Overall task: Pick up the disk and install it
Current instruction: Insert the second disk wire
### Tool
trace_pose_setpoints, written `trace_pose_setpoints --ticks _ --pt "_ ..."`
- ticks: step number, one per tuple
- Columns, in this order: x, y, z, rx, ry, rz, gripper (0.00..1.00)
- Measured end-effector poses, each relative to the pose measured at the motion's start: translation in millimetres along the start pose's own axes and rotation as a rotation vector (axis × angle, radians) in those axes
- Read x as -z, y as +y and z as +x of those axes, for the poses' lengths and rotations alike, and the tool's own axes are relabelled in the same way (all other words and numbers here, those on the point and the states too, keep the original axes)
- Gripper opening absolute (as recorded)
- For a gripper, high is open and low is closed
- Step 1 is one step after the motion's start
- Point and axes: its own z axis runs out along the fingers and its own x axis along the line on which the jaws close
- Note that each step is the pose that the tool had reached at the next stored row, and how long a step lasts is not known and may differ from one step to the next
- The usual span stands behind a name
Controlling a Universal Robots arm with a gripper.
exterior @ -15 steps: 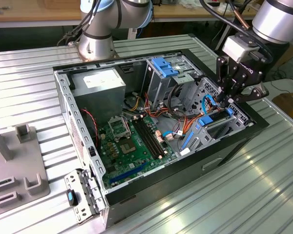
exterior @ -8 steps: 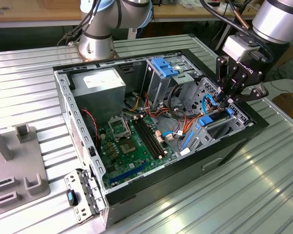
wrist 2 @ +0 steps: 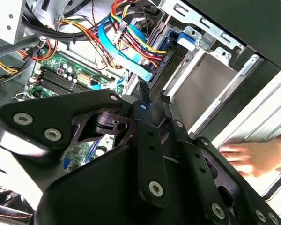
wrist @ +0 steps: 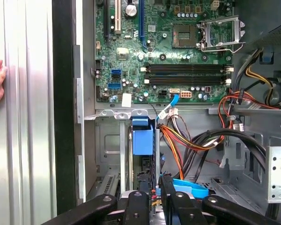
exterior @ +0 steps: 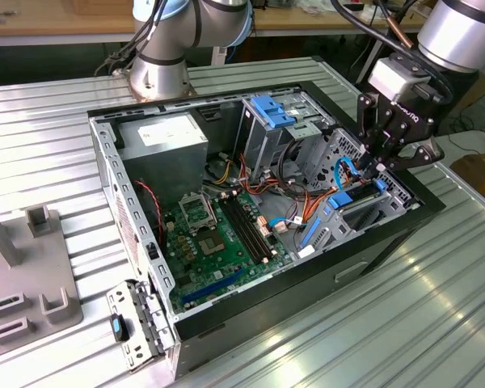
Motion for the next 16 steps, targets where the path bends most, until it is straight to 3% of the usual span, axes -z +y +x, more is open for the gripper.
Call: trace_pose_setpoints --ticks 1,4,9,10,11,12,15,16 --pt "0.0 0.0 -0.3 0.0 0.0 -0.0014 0.25" --pt "-2.3 -10.4 -1.2 0.002 0.0008 -0.0081 0.25" --pt "-15.8 -12.0 -1.7 0.002 0.0008 -0.0082 0.25" --pt "-17.2 -12.6 -1.6 0.002 -0.0038 -0.0082 0.25" --pt "-17.5 -13.9 -1.7 0.001 -0.0348 -0.0083 0.25" --pt "-17.3 -15.2 -1.7 0.001 -0.0568 -0.0092 0.25" --pt "-21.2 -15.3 -1.6 0.001 -0.0757 -0.0094 0.25" --pt "-21.1 -15.3 -1.6 0.001 -0.0752 -0.0094 0.25"
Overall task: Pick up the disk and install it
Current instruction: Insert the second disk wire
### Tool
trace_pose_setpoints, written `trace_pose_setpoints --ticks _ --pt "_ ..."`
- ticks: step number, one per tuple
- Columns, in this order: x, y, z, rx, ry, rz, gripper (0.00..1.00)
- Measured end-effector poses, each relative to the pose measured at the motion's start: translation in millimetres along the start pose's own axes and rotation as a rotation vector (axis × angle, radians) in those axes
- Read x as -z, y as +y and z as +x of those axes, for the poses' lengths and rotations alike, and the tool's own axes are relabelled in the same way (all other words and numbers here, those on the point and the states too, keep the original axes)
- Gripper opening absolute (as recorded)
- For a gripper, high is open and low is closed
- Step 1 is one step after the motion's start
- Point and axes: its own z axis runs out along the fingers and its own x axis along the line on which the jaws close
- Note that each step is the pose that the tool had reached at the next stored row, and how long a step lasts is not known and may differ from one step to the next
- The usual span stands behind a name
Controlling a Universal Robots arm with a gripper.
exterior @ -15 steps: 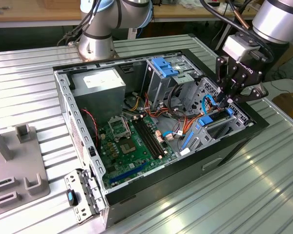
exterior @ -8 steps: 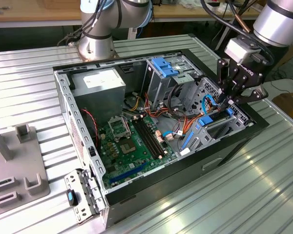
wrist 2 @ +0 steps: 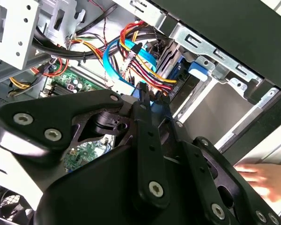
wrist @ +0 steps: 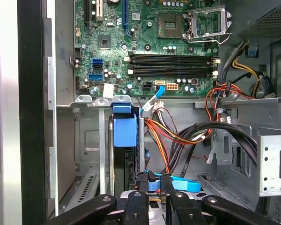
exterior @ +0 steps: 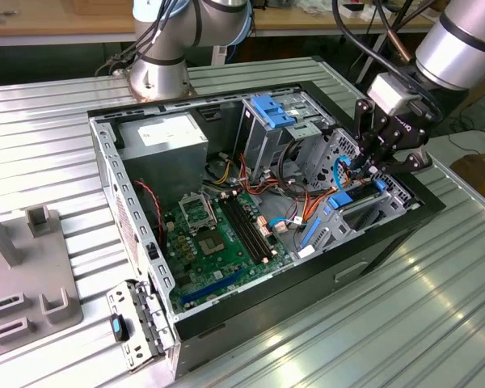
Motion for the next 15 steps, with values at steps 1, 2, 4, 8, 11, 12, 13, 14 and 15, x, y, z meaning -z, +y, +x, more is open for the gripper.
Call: trace_pose_setpoints --ticks 1,2,4,8,11,12,13,14,15 --pt "-0.1 0.0 0.0 0.0 -0.0001 0.0 0.25" --pt "-0.1 0.0 0.0 0.0 -0.0002 0.0 0.25" --pt "-0.2 0.0 0.0 0.0 -0.0003 0.0 0.24" --pt "-0.3 0.0 0.0 0.0 -0.0003 0.0 0.16" --pt "-0.3 0.0 -0.2 0.003 0.0437 -0.0001 0.16" --pt "-0.4 0.0 -0.4 0.006 0.0747 -0.0002 0.16" --pt "-0.4 0.0 -0.4 0.006 0.0771 -0.0001 0.16" --pt "-0.3 0.1 -0.5 0.006 0.0772 -0.0001 0.16" --pt "-0.3 0.6 -0.6 0.006 0.0772 -0.0001 0.16"
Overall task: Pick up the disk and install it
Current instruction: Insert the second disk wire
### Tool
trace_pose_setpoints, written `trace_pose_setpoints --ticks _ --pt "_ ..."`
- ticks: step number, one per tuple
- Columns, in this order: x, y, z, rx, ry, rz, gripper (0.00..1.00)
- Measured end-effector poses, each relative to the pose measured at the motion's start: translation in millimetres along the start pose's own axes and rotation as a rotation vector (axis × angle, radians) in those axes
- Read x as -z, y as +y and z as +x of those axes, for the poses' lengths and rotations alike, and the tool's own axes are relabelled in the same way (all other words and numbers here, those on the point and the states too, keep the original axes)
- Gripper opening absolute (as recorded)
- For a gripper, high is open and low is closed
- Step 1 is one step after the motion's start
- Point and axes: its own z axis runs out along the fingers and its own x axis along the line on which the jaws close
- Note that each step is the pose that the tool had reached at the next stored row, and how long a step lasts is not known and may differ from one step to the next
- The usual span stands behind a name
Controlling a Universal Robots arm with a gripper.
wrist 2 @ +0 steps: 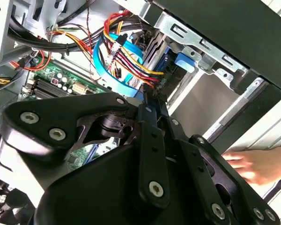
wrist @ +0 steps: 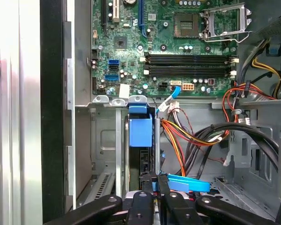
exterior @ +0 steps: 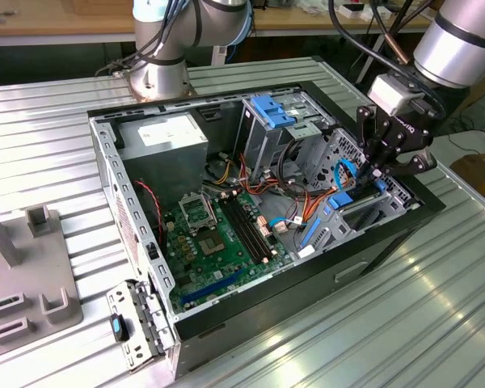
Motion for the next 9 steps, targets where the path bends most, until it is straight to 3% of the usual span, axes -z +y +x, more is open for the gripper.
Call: trace_pose_setpoints --ticks 3,5,9 --pt "-1.6 6.9 -0.1 0.0 0.0001 0.0009 0.16" --pt "-1.6 6.7 0.4 0.0 0.0167 0.0009 0.16" --pt "-1.9 4.4 0.6 0.0 0.0177 0.0008 0.16"
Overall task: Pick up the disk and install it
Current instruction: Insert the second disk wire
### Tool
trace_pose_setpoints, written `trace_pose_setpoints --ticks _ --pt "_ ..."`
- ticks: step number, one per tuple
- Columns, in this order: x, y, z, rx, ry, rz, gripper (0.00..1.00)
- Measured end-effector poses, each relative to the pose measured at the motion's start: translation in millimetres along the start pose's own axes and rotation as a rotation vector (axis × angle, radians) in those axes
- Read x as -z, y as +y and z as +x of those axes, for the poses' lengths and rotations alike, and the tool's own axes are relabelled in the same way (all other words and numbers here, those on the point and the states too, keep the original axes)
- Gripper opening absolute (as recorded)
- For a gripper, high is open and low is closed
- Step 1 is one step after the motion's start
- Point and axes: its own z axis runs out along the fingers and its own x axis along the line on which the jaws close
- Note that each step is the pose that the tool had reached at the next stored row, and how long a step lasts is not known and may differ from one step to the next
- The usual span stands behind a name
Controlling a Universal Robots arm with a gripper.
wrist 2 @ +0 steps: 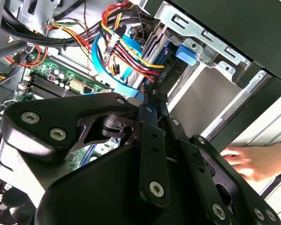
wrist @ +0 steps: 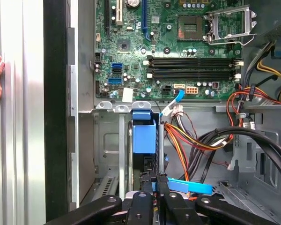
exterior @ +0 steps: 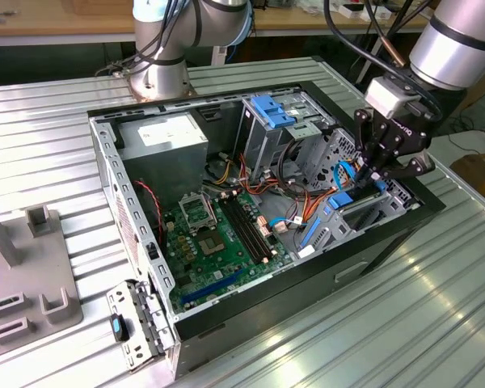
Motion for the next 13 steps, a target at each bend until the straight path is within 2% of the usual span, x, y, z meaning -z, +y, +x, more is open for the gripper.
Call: trace_pose_setpoints --ticks 13 --pt "-2.6 -1.4 0.9 0.0 0.0013 0.0001 0.16"
